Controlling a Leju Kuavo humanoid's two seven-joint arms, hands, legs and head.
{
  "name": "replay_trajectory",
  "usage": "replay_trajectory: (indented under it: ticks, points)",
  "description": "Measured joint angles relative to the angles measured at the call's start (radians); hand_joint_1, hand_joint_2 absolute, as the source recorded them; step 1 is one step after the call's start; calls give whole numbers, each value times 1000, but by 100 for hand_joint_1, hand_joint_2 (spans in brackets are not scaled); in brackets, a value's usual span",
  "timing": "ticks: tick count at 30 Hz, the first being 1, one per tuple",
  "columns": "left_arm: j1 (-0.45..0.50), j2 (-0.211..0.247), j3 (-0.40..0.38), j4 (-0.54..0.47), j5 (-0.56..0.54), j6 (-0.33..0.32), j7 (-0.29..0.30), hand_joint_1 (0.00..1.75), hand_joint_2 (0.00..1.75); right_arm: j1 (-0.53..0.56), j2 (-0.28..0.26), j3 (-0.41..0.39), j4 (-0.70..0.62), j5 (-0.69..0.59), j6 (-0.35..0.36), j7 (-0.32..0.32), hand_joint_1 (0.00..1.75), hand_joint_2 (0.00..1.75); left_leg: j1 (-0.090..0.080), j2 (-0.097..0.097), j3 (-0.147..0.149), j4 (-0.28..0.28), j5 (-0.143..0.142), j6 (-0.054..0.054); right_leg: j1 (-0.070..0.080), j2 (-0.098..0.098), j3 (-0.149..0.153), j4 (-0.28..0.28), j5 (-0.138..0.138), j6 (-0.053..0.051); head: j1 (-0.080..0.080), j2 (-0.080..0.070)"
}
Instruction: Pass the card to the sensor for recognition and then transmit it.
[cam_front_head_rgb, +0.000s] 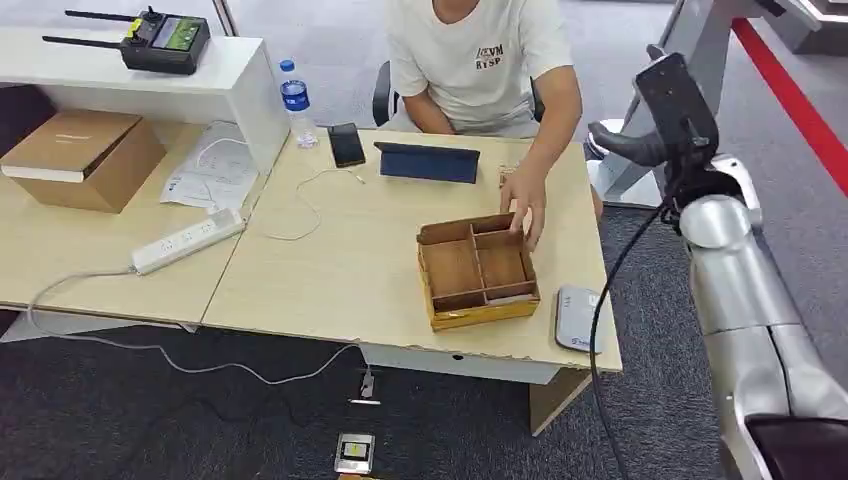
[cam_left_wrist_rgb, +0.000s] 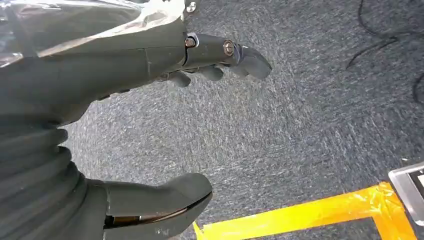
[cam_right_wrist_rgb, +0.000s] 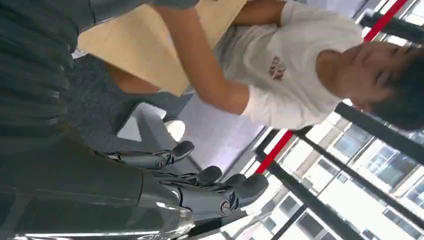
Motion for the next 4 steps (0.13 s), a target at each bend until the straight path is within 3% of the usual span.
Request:
replay_trajectory:
  ticks: [4]
  points:
    - [2,0,7,1,2,0,0,0,175,140,-123,-94,-115,18,-118,-25,0,175,0,0,-1,1,-1,1,0,0,1,-1,0,0,0,0]
